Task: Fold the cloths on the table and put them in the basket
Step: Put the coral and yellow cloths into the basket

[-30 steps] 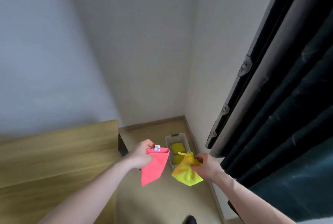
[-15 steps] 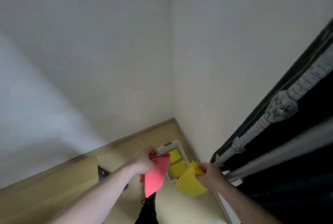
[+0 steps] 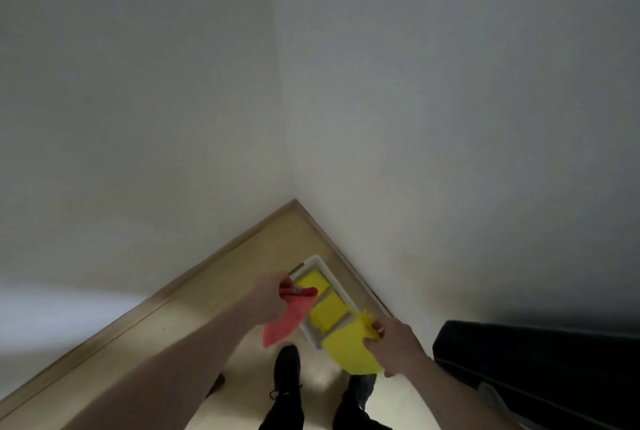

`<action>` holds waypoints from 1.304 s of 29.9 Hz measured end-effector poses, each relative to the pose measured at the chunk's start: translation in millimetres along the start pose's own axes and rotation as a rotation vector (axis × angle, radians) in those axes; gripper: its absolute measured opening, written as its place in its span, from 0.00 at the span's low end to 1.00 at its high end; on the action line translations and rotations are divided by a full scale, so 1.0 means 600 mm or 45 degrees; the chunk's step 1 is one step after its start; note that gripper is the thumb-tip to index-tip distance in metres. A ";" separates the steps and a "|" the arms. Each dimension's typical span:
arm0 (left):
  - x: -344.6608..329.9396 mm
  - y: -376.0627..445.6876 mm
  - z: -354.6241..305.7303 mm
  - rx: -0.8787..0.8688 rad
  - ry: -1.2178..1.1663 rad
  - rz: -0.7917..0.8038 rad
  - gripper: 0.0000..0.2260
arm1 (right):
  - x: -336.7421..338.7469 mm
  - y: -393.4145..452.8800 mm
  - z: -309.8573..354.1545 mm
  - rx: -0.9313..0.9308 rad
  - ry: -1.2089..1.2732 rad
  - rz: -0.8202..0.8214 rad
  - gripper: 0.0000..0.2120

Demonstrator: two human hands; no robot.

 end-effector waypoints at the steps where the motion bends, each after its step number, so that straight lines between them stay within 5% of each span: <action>1: 0.001 0.000 -0.005 0.026 0.007 0.034 0.09 | 0.001 -0.006 0.006 -0.021 0.012 0.006 0.10; 5: -0.040 0.146 0.021 0.066 -0.079 0.102 0.24 | -0.050 0.118 -0.046 -0.052 0.001 0.026 0.11; 8: -0.081 0.241 0.054 0.137 -0.010 0.098 0.10 | -0.085 0.192 -0.074 -0.050 0.029 0.047 0.10; 12: -0.137 0.379 0.090 0.123 0.064 0.128 0.10 | -0.140 0.307 -0.134 -0.044 0.078 0.043 0.09; 22: -0.292 0.620 0.153 0.087 0.268 0.253 0.09 | -0.308 0.535 -0.283 -0.110 0.069 0.167 0.25; 28: -0.376 0.715 0.183 0.008 0.427 0.261 0.37 | -0.385 0.630 -0.338 -0.107 0.024 0.265 0.25; 34: -0.425 0.784 0.206 0.038 0.643 0.319 0.30 | -0.429 0.703 -0.370 -0.160 -0.065 0.286 0.26; 39: -0.451 0.848 0.236 -0.025 0.645 0.149 0.21 | -0.438 0.743 -0.394 -0.173 -0.141 0.264 0.24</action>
Point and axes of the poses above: each hand's wrist, its own y-axis towards the middle knuckle, its own x-axis out of the back of the hand, z = x × y, the point moved 5 cm from there along y, towards the middle knuckle, and after that the axes turned 11 degrees about x, right-handed, at the moved point
